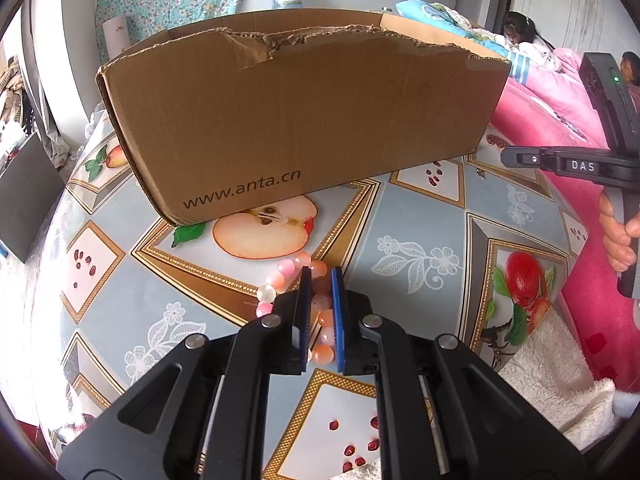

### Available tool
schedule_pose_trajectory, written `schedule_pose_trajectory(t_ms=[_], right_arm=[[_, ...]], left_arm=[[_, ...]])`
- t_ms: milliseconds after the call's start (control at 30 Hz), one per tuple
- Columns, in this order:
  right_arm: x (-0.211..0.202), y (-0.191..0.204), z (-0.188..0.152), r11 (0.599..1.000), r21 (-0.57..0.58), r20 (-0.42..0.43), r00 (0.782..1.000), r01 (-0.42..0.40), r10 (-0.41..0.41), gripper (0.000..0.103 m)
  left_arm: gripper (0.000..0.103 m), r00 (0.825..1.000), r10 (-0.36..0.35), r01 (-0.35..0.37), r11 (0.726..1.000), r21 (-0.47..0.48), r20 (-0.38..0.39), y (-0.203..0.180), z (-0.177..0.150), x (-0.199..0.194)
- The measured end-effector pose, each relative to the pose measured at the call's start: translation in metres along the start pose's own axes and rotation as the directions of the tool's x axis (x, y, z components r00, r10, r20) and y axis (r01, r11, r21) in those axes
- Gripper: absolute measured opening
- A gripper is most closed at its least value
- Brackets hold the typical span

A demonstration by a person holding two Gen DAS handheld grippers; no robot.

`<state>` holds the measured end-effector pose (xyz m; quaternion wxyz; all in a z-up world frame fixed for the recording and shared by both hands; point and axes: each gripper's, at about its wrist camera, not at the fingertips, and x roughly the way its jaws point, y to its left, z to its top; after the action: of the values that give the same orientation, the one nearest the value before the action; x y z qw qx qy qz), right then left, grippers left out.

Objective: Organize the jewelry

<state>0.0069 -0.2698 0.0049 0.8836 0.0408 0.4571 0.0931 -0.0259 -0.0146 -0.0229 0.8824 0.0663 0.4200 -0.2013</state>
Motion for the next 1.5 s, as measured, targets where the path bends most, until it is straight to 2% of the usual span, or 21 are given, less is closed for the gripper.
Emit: schedule_pose_trajectory(t_ms=[200,500,667,867,1133,1333,1400,1433,1467,1500], right_arm=[[0.025,0.011,0.007,1.000,-0.028,-0.042,0.999,0.007,-0.008,0.004],[0.014,0.031,-0.015,0.999,-0.018,-0.073,0.997,-0.040,0.039,0.004],[0.008,0.047,-0.026,0.995,-0.013,-0.099,0.991,-0.095,0.093,0.004],[0.003,0.040,-0.029,0.999,-0.004,-0.092,0.995,-0.041,0.040,0.004],[-0.001,0.055,-0.037,0.996,-0.033,-0.113,0.991,-0.079,0.075,0.004],[-0.007,0.051,-0.032,0.997,-0.025,-0.090,0.993,-0.072,0.070,0.004],[-0.011,0.055,-0.032,0.994,-0.047,-0.082,0.992,-0.099,0.095,0.006],[-0.010,0.058,-0.032,0.992,-0.065,-0.089,0.991,-0.109,0.103,0.012],[-0.009,0.061,-0.032,0.990,-0.089,-0.094,0.991,-0.108,0.099,0.023],[-0.008,0.065,-0.033,0.987,-0.120,-0.097,0.991,-0.105,0.093,0.026]], left_arm=[[0.009,1.000,-0.010,0.010,1.000,-0.011,0.003,0.003,-0.001,-0.001],[0.009,1.000,-0.011,0.011,1.000,-0.008,0.002,0.003,-0.001,-0.001],[0.009,1.000,-0.011,0.011,1.000,-0.007,0.002,0.003,-0.001,-0.001],[0.009,1.000,-0.006,0.006,1.000,0.015,-0.001,0.001,0.000,-0.001],[0.009,1.000,-0.001,0.001,1.000,0.009,0.001,0.000,0.000,0.000],[0.009,1.000,-0.002,0.002,1.000,0.009,0.000,0.000,0.000,0.001],[0.009,1.000,-0.006,0.006,1.000,0.008,0.000,0.000,0.000,0.000],[0.009,1.000,-0.008,0.008,1.000,0.008,0.002,0.000,0.000,0.000],[0.009,1.000,-0.010,0.010,1.000,0.007,0.002,0.001,0.000,0.000],[0.009,1.000,-0.011,0.011,1.000,0.006,0.003,0.001,-0.001,0.000]])
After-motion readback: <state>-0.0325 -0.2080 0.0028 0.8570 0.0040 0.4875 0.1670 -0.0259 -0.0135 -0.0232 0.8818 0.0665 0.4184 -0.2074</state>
